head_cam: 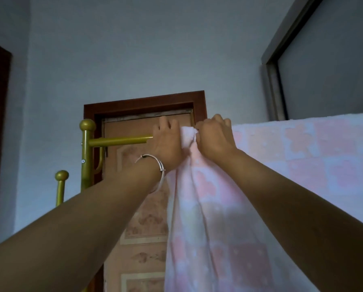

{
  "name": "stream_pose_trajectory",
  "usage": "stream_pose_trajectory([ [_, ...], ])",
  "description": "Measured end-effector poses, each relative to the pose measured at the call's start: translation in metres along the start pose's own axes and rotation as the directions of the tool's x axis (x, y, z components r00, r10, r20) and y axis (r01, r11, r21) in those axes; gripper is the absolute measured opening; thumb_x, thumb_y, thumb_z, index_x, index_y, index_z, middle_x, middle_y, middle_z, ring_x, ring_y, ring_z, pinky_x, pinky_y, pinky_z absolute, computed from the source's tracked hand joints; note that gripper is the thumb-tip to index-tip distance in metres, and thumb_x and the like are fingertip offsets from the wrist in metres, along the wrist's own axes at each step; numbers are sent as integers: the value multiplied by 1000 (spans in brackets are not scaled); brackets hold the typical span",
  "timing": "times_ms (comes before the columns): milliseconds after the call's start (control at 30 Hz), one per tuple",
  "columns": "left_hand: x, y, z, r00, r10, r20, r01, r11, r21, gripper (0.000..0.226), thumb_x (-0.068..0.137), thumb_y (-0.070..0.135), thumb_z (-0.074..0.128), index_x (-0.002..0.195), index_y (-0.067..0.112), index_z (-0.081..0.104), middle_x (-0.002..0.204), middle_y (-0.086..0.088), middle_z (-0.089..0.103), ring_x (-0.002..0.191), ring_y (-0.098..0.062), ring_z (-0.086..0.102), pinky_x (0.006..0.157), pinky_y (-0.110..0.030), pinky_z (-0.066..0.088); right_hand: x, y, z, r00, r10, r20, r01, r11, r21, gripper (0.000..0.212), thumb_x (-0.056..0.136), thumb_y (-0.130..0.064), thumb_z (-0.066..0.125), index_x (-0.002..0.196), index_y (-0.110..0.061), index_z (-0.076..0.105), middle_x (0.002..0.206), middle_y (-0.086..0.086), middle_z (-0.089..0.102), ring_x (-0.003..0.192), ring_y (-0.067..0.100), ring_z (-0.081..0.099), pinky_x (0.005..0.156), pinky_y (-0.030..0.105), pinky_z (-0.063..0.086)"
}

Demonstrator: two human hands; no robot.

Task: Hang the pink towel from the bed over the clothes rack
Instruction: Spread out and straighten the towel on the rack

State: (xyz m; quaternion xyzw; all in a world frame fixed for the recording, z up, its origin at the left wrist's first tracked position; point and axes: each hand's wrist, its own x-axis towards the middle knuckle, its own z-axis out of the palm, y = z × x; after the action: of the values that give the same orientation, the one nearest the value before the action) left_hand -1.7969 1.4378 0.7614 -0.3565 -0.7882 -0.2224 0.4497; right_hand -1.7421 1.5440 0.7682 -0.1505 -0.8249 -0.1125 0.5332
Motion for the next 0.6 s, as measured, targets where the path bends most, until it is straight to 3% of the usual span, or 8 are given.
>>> stream_pose_trajectory([
  [133, -1, -10, -5, 999, -31, 37, 38, 977, -208, 47, 89, 32, 56, 123, 5, 37, 131, -18, 33, 101, -37, 55, 79, -34, 42, 2, -14, 6, 999, 50, -13, -50, 998, -46, 27, 90, -12, 46, 106, -14, 67, 110, 8, 68, 114, 27, 46, 92, 35, 33],
  [300, -6, -15, -2, 997, -21, 78, 45, 947, -318, 54, 82, 3, 60, 127, 8, 31, 131, -17, 27, 88, -38, 60, 78, -48, 56, 6, -17, 7, 996, 89, -31, -90, 995, -43, 35, 96, -22, 38, 112, -13, 68, 111, 9, 68, 111, 28, 49, 92, 39, 33],
  [367, -3, -16, -2, 999, 44, 15, -38, 961, -274, 43, 84, 3, 53, 122, 6, 34, 126, -17, 30, 76, -36, 57, 67, -45, 53, 8, -17, 6, 997, 79, -24, -80, 995, -61, 38, 96, -26, 36, 112, -14, 67, 110, 9, 67, 111, 29, 48, 91, 39, 32],
  [433, 6, -19, -10, 989, 136, -59, -142, 982, -125, 30, 85, 2, 46, 114, 6, 40, 120, -18, 38, 70, -36, 52, 58, -38, 39, 9, -17, 5, 998, 68, -9, -69, 995, -71, 38, 97, -28, 35, 111, -15, 67, 110, 9, 67, 111, 29, 48, 91, 40, 31],
  [500, 21, -27, -23, 979, 183, -90, -180, 983, 41, 28, 81, -5, 43, 107, 6, 46, 114, -19, 48, 83, -39, 55, 60, -37, 34, 11, -16, 6, 998, 63, -5, -63, 995, -76, 39, 97, -28, 33, 110, -14, 67, 109, 9, 68, 110, 28, 48, 92, 40, 31],
  [600, 43, -42, -39, 978, 183, -97, -166, 974, 155, 26, 78, -8, 44, 100, 4, 51, 107, -23, 58, 94, -42, 58, 65, -38, 35, 11, -16, 9, 999, 47, -16, -49, 994, -99, 43, 99, -29, 29, 110, -12, 66, 109, 10, 68, 110, 29, 49, 93, 41, 31],
])
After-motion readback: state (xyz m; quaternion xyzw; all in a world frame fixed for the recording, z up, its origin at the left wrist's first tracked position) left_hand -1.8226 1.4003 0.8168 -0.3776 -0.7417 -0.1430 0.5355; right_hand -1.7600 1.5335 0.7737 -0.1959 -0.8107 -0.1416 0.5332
